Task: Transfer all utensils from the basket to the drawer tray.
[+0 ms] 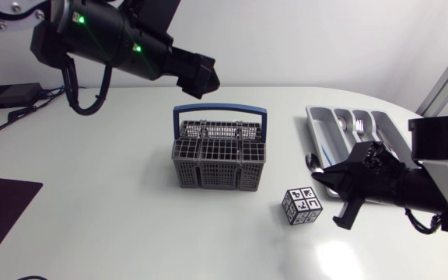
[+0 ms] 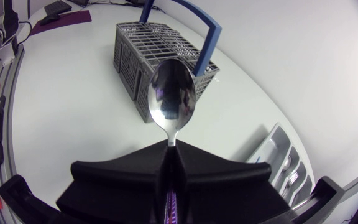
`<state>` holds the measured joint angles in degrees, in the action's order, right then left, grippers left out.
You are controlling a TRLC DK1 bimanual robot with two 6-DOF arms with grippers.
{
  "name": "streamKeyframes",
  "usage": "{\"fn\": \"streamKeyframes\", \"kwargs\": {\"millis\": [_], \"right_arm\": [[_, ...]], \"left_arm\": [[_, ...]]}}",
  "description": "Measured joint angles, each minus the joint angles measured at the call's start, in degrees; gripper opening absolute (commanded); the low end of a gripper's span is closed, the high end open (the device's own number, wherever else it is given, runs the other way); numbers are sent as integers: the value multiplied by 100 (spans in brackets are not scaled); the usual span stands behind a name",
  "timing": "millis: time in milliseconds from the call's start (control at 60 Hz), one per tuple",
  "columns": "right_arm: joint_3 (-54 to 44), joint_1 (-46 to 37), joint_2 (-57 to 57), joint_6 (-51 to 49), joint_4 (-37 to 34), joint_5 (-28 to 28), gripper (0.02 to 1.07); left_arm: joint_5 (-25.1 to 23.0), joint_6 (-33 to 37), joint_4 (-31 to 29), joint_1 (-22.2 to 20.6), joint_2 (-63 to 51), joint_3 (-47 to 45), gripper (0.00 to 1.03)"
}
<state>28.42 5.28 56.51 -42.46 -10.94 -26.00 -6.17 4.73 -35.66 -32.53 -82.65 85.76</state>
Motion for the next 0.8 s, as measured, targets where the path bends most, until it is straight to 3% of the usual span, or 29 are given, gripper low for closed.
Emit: {"fn": "streamKeyframes", "kwargs": {"millis": [217,350,467,800], "right_arm": [[568,-1399,824,-1648,-1062,-723,7],[1196,-2271,1794,-3084,-1779,-767,7],[1805,-2852,2702,-4221,-2326,-619,7],[2693,-3600,4019,-5849,-2337,367,8]], "left_arm": [[107,149,0,61,0,-323,98],[260,151,0,144,4,-474,98],[350,149,87,317,87,-704,98],[518,151,1248,417,833,-1941,98]]}}
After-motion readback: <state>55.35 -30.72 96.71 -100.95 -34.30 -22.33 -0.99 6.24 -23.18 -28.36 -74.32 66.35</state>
